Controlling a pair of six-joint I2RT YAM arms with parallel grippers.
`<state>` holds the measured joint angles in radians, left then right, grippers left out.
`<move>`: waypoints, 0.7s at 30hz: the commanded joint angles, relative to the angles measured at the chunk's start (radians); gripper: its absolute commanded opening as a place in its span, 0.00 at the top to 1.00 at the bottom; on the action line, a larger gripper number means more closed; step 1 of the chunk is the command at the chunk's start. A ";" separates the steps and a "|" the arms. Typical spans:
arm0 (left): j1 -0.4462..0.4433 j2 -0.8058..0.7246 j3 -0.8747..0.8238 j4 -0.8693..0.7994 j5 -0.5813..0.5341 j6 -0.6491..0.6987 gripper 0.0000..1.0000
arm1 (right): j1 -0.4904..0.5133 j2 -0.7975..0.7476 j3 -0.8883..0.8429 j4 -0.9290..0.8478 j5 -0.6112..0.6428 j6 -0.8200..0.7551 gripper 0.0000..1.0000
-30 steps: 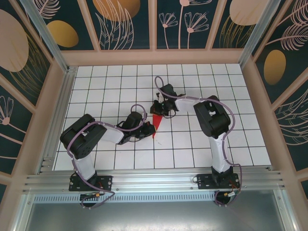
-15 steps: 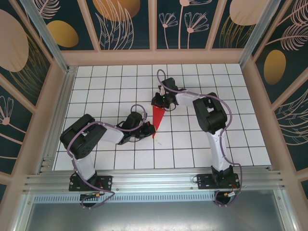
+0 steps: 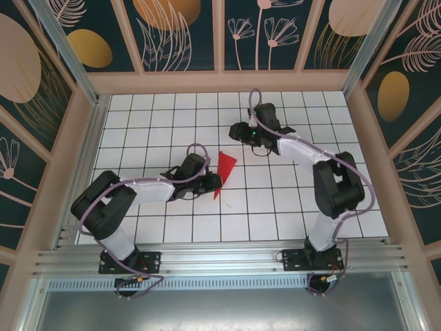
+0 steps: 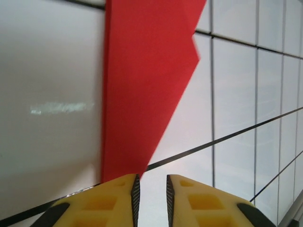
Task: Fold a paper plane with a square sheet of paper (pick it up from the middle)
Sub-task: Fold the wing for the fifth time at the center of the table, then turn over a paper plane at the center of the table.
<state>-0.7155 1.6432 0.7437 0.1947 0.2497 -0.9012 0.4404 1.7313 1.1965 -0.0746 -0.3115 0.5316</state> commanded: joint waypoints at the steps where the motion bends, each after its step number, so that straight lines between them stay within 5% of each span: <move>1: -0.007 -0.062 0.046 -0.130 -0.127 0.090 0.68 | -0.021 -0.107 -0.139 0.057 0.090 0.020 0.37; 10: -0.085 0.007 0.206 -0.319 -0.393 0.249 0.43 | -0.043 -0.318 -0.412 0.153 0.215 0.132 0.07; 21: -0.124 0.241 0.454 -0.484 -0.506 0.320 0.40 | -0.071 -0.388 -0.514 0.175 0.272 0.218 0.01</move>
<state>-0.8379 1.8534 1.1584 -0.2012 -0.2108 -0.6209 0.3805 1.3697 0.6945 0.0654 -0.0704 0.7197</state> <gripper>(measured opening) 0.601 0.987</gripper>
